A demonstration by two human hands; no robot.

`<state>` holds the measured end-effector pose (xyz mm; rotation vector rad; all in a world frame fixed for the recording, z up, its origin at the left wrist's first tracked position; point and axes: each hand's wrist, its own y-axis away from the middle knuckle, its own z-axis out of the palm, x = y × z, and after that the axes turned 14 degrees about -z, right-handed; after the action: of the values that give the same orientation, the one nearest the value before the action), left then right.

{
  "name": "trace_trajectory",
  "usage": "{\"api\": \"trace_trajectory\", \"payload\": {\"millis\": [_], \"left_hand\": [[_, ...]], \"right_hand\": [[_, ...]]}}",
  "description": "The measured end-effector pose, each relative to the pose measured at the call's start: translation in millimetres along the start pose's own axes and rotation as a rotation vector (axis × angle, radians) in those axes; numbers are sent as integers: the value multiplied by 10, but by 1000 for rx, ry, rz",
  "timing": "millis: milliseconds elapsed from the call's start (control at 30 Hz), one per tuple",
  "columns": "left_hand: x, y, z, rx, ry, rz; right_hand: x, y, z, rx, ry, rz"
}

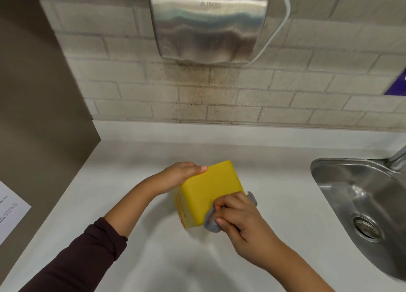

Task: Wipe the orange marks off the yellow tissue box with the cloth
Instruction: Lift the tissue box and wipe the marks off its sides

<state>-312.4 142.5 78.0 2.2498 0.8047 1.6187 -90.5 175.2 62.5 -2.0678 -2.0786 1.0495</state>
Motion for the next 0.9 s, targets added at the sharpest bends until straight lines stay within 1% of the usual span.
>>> {"api": "trace_trajectory", "payload": {"millis": [33, 67, 100, 133, 167, 200, 233, 267, 300, 333, 367, 400, 467, 567, 667, 733, 800, 900], "left_hand": [[-10, -5, -9, 16, 0, -14], [-21, -7, -13, 33, -4, -29], [-30, -8, -15, 51, -17, -43], [-37, -7, -17, 69, -33, -52], [-45, -10, -16, 80, -47, -61], [-55, -21, -11, 85, -53, -72], [-66, -28, -3, 87, -52, -85], [-65, -32, 7, 90, -48, -98], [-68, -34, 16, 95, -44, -112], [-62, -35, 25, 91, -47, -121], [-63, -37, 25, 75, -53, -126], [-62, -34, 21, 45, -55, -125], [-47, 35, -12, -53, -37, -113], [-119, 125, -129, -193, 40, -61], [-288, 141, -185, -281, 159, 13], [-352, 172, -174, -328, 126, 58], [-391, 191, -149, -365, 88, 46], [-450, 184, -103, -383, 38, 64]], "right_hand": [[18, 44, -28, 3, 13, -5], [24, 82, -60, 36, -25, 18], [0, 107, -107, 117, -142, 79], [-43, 96, -168, 254, -337, 171], [-73, 67, -219, 431, -561, 275], [-65, 34, -258, 612, -739, 405], [-19, 20, -275, 756, -880, 542], [38, 6, -276, 848, -1047, 649], [73, -8, -272, 886, -1259, 687], [64, -26, -286, 888, -1461, 699], [35, -47, -293, 874, -1614, 702], [5, -52, -283, 840, -1718, 690], [-18, -33, -264, 777, -1823, 623], [-29, -3, -255, 777, -1893, 527], [-21, 47, -254, 778, -1965, 496], [-5, 91, -251, 794, -1964, 501], [33, 146, -247, 846, -1946, 501], [52, 216, -250, 842, -1964, 461]]}}
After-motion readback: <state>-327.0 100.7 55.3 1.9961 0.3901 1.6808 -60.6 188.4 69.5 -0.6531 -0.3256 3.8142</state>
